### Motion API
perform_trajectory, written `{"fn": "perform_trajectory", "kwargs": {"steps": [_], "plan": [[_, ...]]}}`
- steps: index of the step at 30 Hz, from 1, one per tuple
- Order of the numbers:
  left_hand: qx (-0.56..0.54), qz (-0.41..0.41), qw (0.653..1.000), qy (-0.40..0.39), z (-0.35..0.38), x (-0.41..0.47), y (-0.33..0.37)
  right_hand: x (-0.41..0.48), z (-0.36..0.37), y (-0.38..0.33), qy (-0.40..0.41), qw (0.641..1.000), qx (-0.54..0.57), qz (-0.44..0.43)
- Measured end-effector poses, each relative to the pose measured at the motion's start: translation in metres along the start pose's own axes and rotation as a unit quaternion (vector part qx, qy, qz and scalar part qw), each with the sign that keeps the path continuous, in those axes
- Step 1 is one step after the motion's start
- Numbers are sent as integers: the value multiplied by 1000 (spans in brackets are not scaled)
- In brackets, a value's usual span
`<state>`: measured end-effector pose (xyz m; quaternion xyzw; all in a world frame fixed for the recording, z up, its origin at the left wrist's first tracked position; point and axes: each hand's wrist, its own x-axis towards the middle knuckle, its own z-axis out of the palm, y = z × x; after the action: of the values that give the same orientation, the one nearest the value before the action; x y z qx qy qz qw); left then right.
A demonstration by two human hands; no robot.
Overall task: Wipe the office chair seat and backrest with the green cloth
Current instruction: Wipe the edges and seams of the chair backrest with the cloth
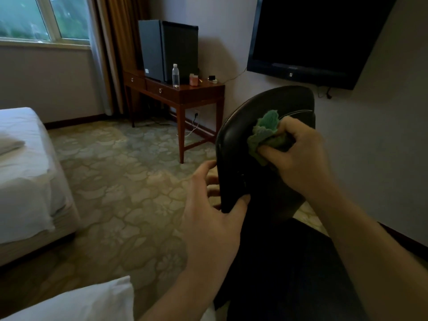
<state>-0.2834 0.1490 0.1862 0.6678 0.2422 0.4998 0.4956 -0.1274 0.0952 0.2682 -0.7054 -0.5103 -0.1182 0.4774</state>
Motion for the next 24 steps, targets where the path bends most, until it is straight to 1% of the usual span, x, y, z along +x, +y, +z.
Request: {"fn": "perform_trajectory", "kwargs": {"steps": [3, 5, 9, 12, 18, 20, 22, 24], "plan": [[22, 25, 999, 13, 3, 0, 0, -5, 7, 2, 51, 998, -37, 7], [33, 38, 999, 16, 4, -2, -3, -15, 10, 2, 66, 996, -53, -1], [39, 38, 998, 17, 7, -5, -3, -33, 7, 0, 54, 998, -11, -8], [33, 41, 999, 11, 9, -4, -3, -33, 8, -1, 41, 998, -16, -42], [84, 46, 995, 21, 7, 2, -9, -18, 5, 3, 13, 999, -23, -45], [95, 51, 994, 18, 7, 3, -11, -6, 0, 11, 12, 999, -30, -23], [98, 52, 994, 16, 8, 6, -11, 7, 0, 19, 35, 998, -43, 17], [94, 48, 994, 11, 8, 9, -12, 14, 3, 24, 59, 996, -54, 36]]}}
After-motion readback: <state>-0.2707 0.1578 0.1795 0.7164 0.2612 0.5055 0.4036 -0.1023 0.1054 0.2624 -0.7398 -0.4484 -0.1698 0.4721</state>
